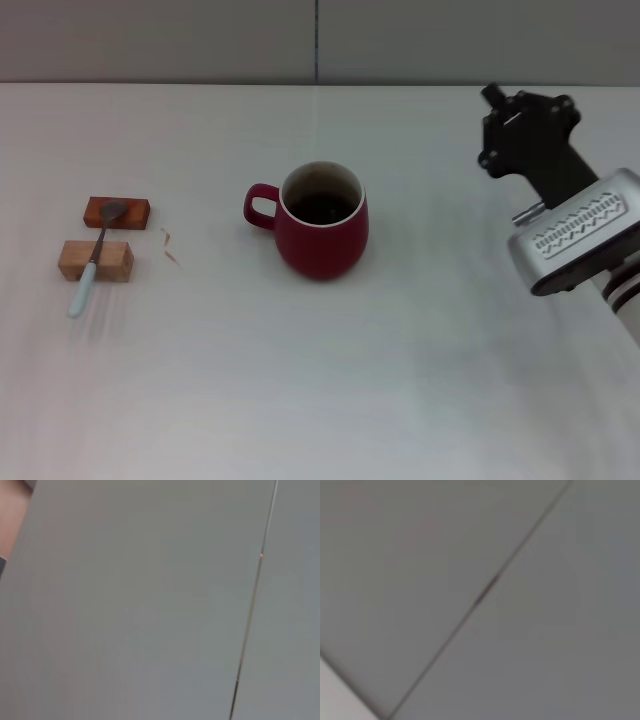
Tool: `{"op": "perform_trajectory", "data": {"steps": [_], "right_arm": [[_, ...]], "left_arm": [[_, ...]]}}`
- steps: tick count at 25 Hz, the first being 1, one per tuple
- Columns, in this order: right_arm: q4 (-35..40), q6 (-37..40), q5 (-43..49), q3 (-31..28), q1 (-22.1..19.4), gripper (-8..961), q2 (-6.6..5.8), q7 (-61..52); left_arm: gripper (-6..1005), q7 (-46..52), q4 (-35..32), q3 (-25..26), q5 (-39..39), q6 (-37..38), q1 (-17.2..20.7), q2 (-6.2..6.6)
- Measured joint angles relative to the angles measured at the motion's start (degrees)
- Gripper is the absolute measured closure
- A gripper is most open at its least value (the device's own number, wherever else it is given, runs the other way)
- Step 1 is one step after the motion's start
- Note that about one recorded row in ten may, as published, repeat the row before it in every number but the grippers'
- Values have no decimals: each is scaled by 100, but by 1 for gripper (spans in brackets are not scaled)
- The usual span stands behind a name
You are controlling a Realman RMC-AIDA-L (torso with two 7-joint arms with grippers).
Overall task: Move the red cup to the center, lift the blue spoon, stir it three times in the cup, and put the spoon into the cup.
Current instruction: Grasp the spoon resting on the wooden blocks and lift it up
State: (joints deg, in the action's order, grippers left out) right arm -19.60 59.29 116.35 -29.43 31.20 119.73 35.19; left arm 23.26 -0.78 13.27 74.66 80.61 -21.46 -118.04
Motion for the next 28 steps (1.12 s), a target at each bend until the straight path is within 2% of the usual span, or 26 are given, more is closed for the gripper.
{"op": "perform_trajectory", "data": {"steps": [6,10,11,21,26,28], "right_arm": [[324,1068,-5,-899,-277,921,-23,-1120],[512,1346,-11,-1346,-342,912,-35,-2071],[552,1407,-14,-1525,-372,909,-37,-2297],[595,1873,19,-1619,-548,886,-64,-2367],[591,2037,-12,-1803,-643,697,-64,-2376],[584,2102,-18,-1913,-682,653,-62,-2381]], "left_arm": [[156,134,110,-337,114,42,243,-1],[156,245,122,-528,117,56,336,-5],[156,300,134,-708,119,113,414,-7],[156,309,122,-902,119,157,468,4],[156,310,91,-976,118,160,470,7],[156,311,90,-978,119,167,477,8]]}}
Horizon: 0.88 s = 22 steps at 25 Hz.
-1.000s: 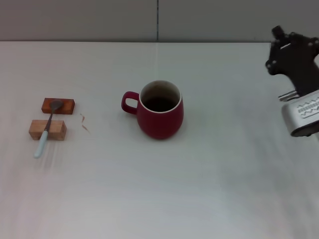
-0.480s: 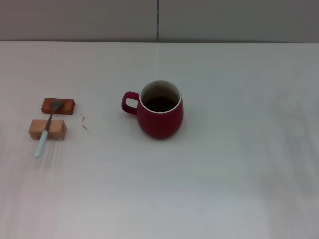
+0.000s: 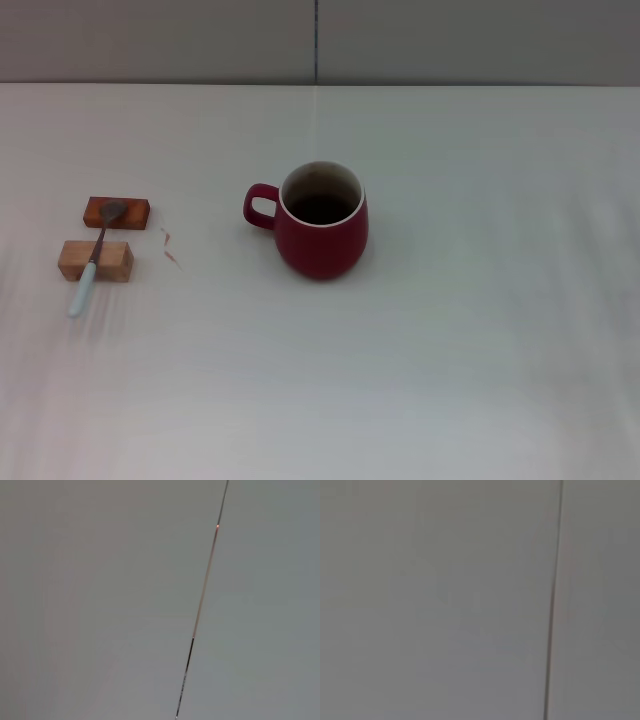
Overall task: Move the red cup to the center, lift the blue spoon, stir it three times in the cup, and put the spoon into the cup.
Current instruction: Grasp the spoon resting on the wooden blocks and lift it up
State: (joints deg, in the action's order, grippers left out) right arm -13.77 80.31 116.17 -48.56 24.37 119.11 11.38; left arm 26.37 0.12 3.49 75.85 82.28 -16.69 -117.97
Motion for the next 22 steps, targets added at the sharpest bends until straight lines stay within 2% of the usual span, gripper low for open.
{"op": "perform_trajectory", "data": {"steps": [14,22], "right_arm": [[286,-372,-7,-102,301,335,-4,-14],[491,-686,-7,-110,552,336,-11,-14]], "left_arm": [[156,-27,65,-688,0,448,403,-7],[155,-40,268,-1312,1,909,816,-22]]}}
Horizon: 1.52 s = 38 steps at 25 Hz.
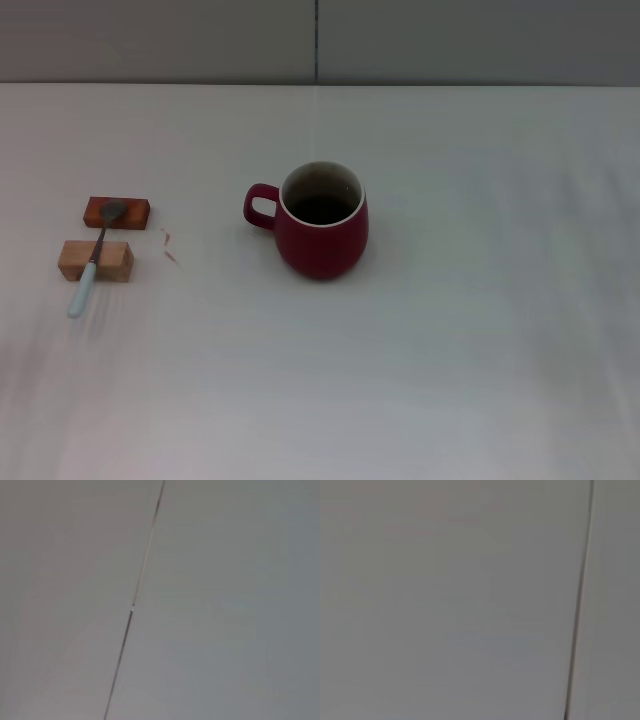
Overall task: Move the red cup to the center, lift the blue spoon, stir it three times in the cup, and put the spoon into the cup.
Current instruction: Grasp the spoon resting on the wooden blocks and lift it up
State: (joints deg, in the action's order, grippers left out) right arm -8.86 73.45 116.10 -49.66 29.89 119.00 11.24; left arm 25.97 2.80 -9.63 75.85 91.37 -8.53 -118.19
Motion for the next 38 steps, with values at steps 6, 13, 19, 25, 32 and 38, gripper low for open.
{"op": "perform_trajectory", "data": {"steps": [6,13,19,25,32,38], "right_arm": [[84,-43,0,0,125,337,-1,29],[125,-193,0,0,237,336,-16,36],[130,-258,0,0,263,336,-17,47],[149,-264,0,0,269,336,-24,48],[169,-271,0,0,300,337,-26,19],[177,-287,0,0,305,337,-26,17]], "left_arm": [[155,-408,274,-588,0,77,247,-6],[155,-478,501,-851,-1,255,478,4],[155,-972,1000,-952,-1,281,494,7],[155,-1661,1551,-997,-3,285,484,5],[155,-2367,1938,-996,-24,246,450,4],[155,-2779,2073,-948,-48,62,443,-6]]}}
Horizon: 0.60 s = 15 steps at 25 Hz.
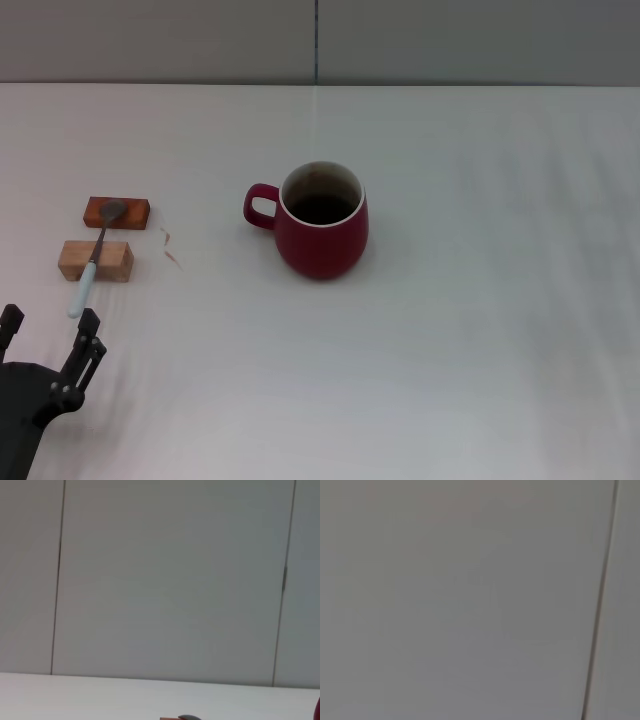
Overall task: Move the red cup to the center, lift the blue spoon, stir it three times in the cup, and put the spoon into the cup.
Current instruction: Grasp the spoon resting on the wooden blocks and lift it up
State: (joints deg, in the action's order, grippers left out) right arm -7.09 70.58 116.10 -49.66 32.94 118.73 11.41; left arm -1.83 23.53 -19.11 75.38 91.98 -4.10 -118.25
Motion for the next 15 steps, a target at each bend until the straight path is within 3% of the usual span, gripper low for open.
{"op": "perform_trajectory", "data": {"steps": [15], "right_arm": [[-5,-10,23,0,-43,337,4,-6]], "left_arm": [[155,-417,125,83,-15,-524,-273,-6]]}}
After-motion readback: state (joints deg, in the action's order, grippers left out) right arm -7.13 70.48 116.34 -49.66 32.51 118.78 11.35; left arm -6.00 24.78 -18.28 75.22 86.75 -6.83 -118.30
